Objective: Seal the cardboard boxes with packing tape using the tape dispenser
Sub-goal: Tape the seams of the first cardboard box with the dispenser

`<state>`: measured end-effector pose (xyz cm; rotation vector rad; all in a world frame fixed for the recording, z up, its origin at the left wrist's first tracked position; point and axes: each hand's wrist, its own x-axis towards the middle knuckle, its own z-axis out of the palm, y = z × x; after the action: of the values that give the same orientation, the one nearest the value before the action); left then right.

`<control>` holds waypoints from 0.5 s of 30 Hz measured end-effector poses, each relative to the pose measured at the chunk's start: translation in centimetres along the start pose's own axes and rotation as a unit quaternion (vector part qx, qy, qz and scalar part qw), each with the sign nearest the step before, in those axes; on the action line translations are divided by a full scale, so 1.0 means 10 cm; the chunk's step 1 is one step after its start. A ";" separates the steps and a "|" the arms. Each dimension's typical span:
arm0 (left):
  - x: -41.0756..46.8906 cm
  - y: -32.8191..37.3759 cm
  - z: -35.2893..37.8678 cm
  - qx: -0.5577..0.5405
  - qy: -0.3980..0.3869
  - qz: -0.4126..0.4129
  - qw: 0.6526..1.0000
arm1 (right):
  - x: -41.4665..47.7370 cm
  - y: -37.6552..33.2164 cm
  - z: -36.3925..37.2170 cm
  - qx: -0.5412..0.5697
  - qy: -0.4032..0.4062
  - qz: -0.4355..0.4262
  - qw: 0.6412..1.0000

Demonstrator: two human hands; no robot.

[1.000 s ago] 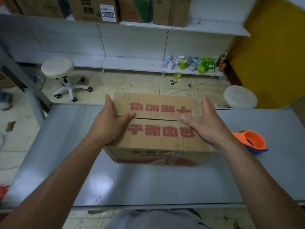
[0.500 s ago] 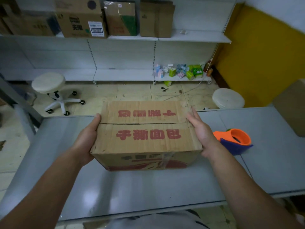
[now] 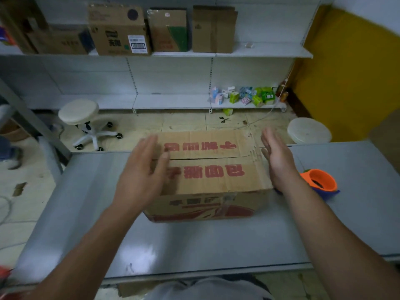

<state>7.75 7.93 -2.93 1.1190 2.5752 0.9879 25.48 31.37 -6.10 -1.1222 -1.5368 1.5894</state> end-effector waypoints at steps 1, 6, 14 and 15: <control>-0.08 0.07 0.08 0.042 -0.042 0.061 0.996 | 0.04 -0.03 0.00 -0.026 -0.017 -0.015 0.999; 0.05 -0.06 0.26 0.191 -0.058 0.226 0.953 | 0.01 -0.07 0.04 -0.112 -0.049 -0.050 0.991; 0.79 -0.10 0.25 0.193 -0.121 0.256 0.939 | -0.44 0.27 -0.17 -0.152 0.114 -0.073 0.979; 0.81 0.02 0.31 0.190 -0.115 0.211 0.952 | -0.49 0.28 -0.19 -0.163 0.118 -0.078 0.976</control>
<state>3.37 15.24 -4.30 1.8188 2.4409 0.3837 29.54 27.49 -8.12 -1.2788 -1.7126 1.0821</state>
